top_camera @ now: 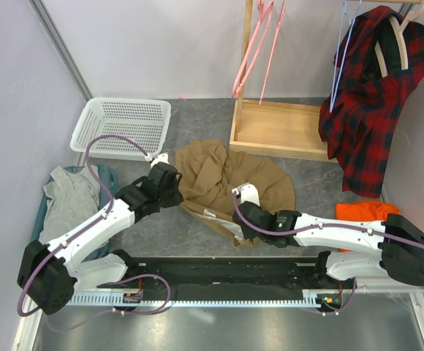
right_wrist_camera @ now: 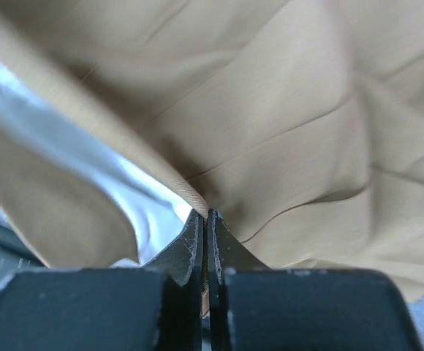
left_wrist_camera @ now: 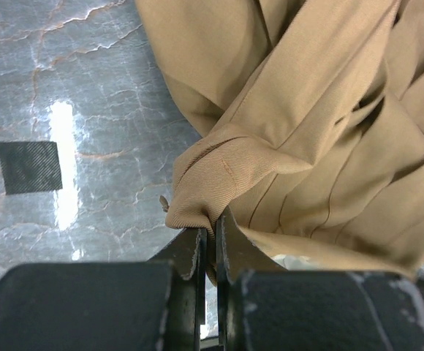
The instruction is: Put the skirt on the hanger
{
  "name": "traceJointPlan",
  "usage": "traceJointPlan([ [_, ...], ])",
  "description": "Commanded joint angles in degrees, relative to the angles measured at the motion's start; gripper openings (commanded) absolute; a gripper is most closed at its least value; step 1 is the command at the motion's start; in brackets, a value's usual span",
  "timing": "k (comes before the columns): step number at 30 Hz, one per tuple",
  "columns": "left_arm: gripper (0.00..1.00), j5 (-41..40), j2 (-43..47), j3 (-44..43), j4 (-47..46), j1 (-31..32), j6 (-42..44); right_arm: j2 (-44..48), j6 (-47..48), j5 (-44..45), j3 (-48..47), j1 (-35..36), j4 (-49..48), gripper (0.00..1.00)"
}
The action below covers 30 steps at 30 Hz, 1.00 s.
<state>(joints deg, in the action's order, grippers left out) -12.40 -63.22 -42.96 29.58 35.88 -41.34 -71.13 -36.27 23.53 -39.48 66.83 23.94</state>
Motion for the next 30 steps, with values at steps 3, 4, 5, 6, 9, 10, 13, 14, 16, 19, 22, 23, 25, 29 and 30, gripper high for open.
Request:
traceJointPlan([
  [3,0.02,-9.0,8.9,-7.4,7.3,-0.2,0.1,1.3,3.7,12.1,-5.0,-5.9,2.5,0.0],
  [4,0.02,-10.3,10.3,-8.5,9.3,-0.2,0.7,2.1,5.1,12.9,-6.2,-6.4,1.8,0.0],
  [5,0.02,-10.8,11.1,-9.7,10.6,-0.2,1.1,2.5,8.1,13.7,-8.7,-6.8,1.3,0.0],
  [6,0.02,-11.2,11.6,-12.0,11.5,-0.2,1.4,2.9,9.8,13.6,-10.1,-7.3,0.7,0.0],
  [9,0.02,-12.5,13.4,-17.6,15.5,-0.2,2.8,3.8,15.9,13.1,-16.0,-7.6,-1.5,0.0],
  [10,0.02,-13.0,13.7,-19.0,16.5,-0.2,3.4,4.0,17.4,12.7,-17.5,-7.6,-2.1,0.0],
  [13,0.02,-13.1,14.8,-24.2,19.4,-0.2,4.5,4.6,21.4,10.4,-22.4,-7.6,-2.8,0.0],
  [14,0.02,-13.0,15.0,-25.2,20.2,-0.2,4.7,4.9,21.9,9.6,-23.4,-7.6,-3.0,0.0],
  [16,0.02,-12.1,15.0,-27.0,20.8,-0.2,4.8,4.9,23.1,6.5,-23.7,-7.7,-3.2,0.0],
  [19,0.02,-9.8,14.6,-23.9,19.5,-0.2,2.8,4.3,23.1,2.1,-20.6,-7.8,-3.8,0.0],
  [22,0.02,-6.2,14.5,-15.3,14.5,-0.2,-0.6,3.0,21.8,-0.8,-13.8,-7.9,-5.3,0.0],
  [23,0.02,-5.2,14.5,-12.5,12.8,-0.2,-1.6,2.8,20.4,-0.9,-9.4,-7.8,-6.2,0.0],
  [25,0.02,-2.5,13.7,-5.0,7.7,-0.1,-4.3,2.0,18.5,-2.5,-5.0,-8.6,-9.0,0.0],
  [29,0.02,0.1,9.6,5.7,0.8,0.2,-7.9,-0.2,14.1,-2.9,3.9,-9.6,-13.2,0.0],
  [30,0.02,1.1,8.7,6.8,-0.5,0.3,-8.1,-1.6,13.4,-2.6,4.4,-9.7,-13.6,0.0],
])
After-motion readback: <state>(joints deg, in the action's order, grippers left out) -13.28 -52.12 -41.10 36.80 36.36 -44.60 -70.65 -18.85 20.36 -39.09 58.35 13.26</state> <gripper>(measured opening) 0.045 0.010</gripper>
